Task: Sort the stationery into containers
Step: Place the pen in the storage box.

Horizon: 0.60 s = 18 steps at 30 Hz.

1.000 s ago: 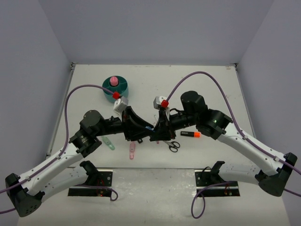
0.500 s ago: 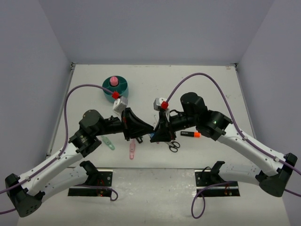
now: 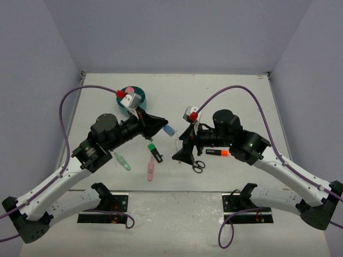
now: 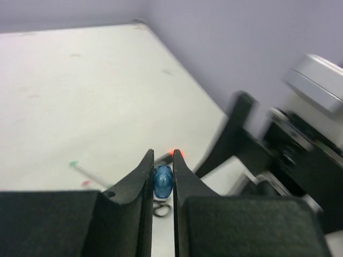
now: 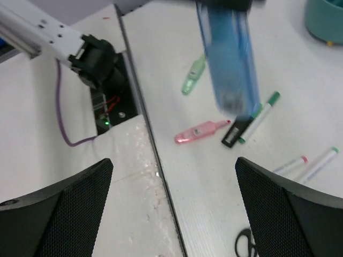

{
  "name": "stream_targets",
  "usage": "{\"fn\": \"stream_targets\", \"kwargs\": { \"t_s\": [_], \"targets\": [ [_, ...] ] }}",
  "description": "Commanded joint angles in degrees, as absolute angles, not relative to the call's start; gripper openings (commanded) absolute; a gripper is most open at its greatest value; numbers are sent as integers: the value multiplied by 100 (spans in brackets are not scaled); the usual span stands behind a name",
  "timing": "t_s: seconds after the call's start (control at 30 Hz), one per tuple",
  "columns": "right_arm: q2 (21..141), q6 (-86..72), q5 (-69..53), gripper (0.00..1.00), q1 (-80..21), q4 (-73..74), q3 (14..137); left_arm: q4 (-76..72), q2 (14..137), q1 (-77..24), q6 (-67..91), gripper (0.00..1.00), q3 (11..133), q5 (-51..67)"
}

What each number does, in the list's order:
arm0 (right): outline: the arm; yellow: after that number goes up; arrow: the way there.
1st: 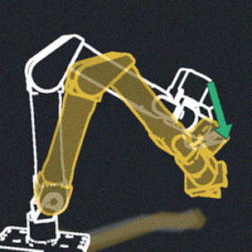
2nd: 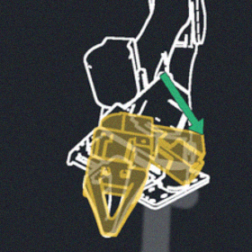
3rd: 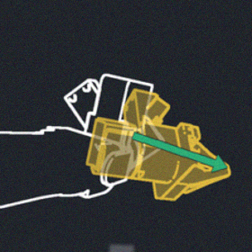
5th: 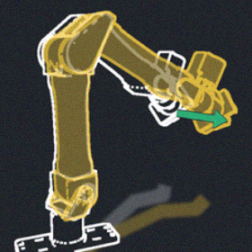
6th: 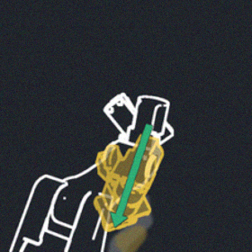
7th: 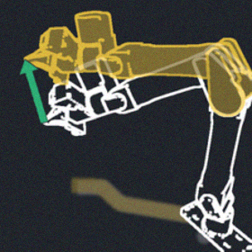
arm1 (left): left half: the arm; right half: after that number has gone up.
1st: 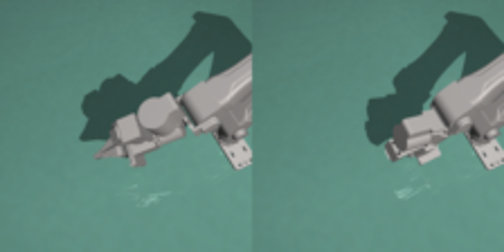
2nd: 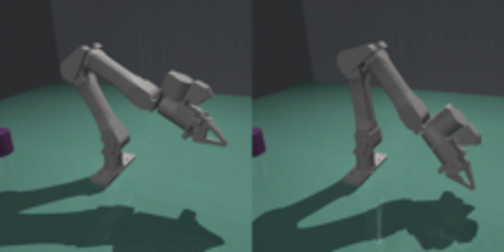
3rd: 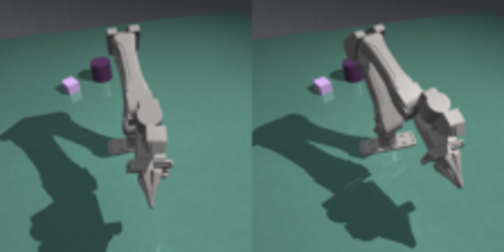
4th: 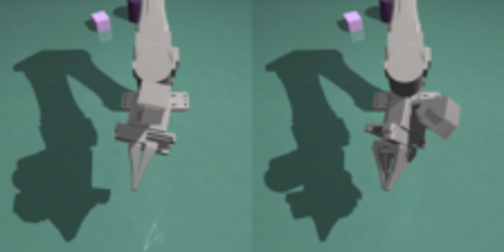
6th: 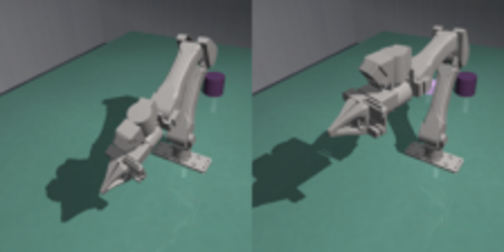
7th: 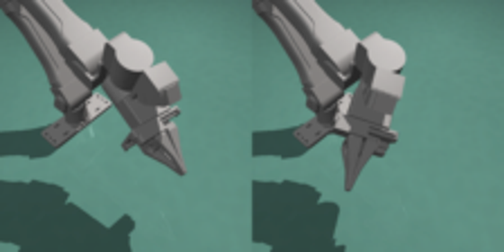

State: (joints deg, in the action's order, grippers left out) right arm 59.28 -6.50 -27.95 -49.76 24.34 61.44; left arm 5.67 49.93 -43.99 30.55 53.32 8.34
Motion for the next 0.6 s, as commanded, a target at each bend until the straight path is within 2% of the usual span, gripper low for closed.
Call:
{"fn": "stream_targets", "kwargs": {
  "t_s": [0.0, 0.07, 0.1, 0.17, 0.27, 0.43, 0.57],
  "targets": [
    [5283, -1491, -107, 99, -4986, 2303, 5783, 1893, 5605, -4131, 2981, 0, 6027, -3192],
    [5015, -1796, 652, 99, -4983, 2311, 5611, 1813, 6013, -3632, 2963, 0, 6228, -3169],
    [4895, -1844, 762, 99, -4979, 2307, 5555, 1661, 6266, -2906, 2904, 0, 6357, -2763],
    [4655, -1874, 666, 99, -4968, 2283, 5452, 1506, 6880, -1629, 2831, 0, 6735, -1742],
    [4527, -1894, 358, 99, -4975, 2255, 5328, 1213, 7864, -609, 2730, 0, 7234, -530],
    [4447, -1898, 50, 99, -4966, 2098, 5021, 366, 8538, -23, 2630, 0, 7460, -551],
    [4409, -1874, -218, 99, -4975, 1944, 4911, -328, 9136, 223, 2427, 0, 7572, -67]
  ]
}}
